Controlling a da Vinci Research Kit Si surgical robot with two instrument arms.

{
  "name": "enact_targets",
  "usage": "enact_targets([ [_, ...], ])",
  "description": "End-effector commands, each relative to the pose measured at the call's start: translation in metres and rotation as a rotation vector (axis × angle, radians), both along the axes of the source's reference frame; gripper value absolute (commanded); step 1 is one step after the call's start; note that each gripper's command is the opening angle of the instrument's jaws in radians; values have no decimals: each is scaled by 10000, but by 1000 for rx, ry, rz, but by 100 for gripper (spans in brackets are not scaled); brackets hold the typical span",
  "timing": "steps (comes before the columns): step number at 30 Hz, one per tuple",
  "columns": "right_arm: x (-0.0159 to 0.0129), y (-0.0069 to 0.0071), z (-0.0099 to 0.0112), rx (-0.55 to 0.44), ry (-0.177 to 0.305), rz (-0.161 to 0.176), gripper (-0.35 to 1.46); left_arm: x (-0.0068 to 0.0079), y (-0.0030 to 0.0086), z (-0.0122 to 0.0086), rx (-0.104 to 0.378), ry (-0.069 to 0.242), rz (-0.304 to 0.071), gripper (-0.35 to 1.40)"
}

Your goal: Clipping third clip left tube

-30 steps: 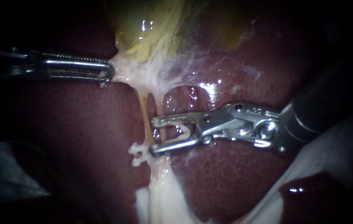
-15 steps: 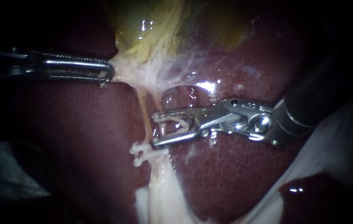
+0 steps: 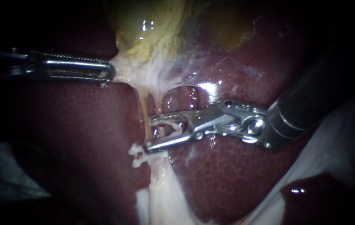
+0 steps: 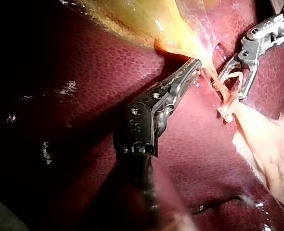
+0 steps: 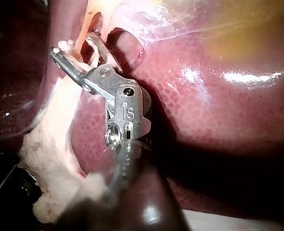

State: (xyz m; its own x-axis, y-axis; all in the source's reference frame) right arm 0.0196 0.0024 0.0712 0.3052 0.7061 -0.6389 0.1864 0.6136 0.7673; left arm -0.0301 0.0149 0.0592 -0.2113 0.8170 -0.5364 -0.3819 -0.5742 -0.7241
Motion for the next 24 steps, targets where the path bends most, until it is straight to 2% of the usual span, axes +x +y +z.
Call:
enact_targets([
  [1, 2, 0, 1, -2, 0, 0, 50, 0, 0, 0, 0, 0, 0, -35],
  [16, 35, 3, -6, 13, 32, 27, 50, -1, 0, 0, 0, 1, -1, -35],
  [24, 31, 18, -21, 26, 42, 50, 50, -1, 0, 0, 0, 1, -1, -35],
])
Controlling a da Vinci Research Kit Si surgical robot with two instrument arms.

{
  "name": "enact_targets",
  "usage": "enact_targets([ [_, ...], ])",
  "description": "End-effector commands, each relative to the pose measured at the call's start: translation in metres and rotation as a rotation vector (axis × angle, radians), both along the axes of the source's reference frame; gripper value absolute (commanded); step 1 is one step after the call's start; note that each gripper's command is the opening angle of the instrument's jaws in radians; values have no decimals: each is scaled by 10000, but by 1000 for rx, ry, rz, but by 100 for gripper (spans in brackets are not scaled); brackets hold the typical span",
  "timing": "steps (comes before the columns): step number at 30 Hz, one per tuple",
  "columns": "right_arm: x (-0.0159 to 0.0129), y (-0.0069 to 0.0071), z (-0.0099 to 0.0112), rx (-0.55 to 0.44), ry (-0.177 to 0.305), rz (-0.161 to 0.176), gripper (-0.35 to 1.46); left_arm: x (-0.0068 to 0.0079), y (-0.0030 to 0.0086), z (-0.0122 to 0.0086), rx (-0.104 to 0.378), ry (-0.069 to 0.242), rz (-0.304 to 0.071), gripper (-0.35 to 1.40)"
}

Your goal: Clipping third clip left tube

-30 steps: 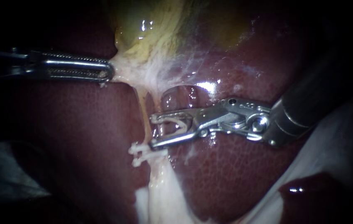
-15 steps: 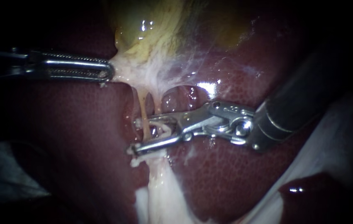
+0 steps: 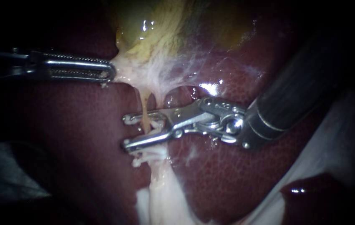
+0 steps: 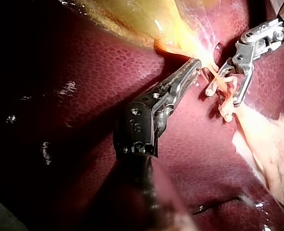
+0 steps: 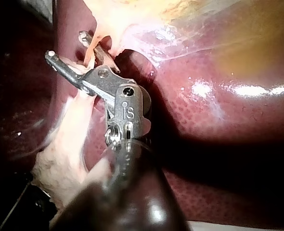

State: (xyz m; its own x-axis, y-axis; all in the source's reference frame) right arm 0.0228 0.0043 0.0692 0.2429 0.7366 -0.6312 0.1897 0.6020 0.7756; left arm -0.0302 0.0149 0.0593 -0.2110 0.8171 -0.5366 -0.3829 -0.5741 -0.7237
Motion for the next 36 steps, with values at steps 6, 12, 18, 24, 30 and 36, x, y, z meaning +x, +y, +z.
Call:
enact_targets([
  [6, 0, 6, -13, 8, 9, 11, 50, 0, 0, 0, 0, 0, 0, -35],
  [12, 1, 7, -23, 15, 20, 17, 50, 0, 0, 0, 0, 0, 0, -35],
  [18, 2, 6, -33, 21, 37, 26, 49, 0, 0, 0, 0, 0, 0, -35],
  [24, 2, 10, -42, 27, 40, 28, 48, 0, 0, 0, 0, 0, 0, -35],
  [30, 0, 13, -44, 27, 33, 39, 42, 0, 0, 0, 0, 0, 0, -35],
  [36, -4, 13, -45, 28, 34, 37, 24, 0, 0, 0, 0, 0, 0, -35],
])
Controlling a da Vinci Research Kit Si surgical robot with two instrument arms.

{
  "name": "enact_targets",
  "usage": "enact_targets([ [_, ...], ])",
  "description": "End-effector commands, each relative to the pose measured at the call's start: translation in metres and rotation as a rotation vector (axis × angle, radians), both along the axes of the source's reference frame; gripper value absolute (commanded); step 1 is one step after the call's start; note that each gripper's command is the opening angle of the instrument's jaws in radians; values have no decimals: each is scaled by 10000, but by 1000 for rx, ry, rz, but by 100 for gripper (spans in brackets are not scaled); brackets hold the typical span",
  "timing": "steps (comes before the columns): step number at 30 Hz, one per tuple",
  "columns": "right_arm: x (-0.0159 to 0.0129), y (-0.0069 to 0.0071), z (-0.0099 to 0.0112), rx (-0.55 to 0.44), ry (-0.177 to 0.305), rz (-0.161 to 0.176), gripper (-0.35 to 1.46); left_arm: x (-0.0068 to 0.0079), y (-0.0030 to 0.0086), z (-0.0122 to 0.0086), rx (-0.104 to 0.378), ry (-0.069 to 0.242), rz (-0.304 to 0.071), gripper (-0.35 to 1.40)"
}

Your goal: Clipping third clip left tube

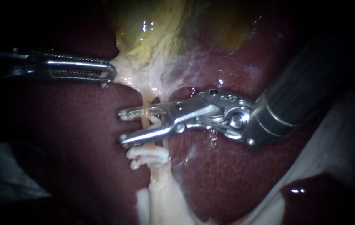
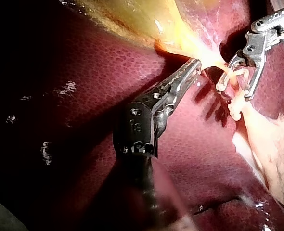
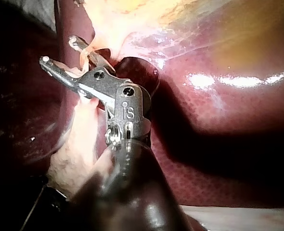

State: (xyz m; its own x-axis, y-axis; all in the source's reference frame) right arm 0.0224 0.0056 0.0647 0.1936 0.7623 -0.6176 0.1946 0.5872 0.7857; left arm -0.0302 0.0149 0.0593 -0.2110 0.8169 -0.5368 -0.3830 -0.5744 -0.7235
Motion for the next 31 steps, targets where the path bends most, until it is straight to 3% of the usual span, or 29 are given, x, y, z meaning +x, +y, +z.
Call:
enact_targets([
  [1, -1, 0, 0, 0, 0, 0, 21, 0, 0, 0, 0, 0, 0, -35],
  [6, -2, 0, -1, 0, 1, -1, 3, 0, 0, 0, 0, 0, 0, -35],
  [12, -4, 0, 0, 0, 1, -2, -35, 0, 0, 0, 0, 0, 0, -35],
  [31, -8, 2, 6, -1, 1, -3, -35, 0, 0, 0, 0, 0, 0, -35],
])
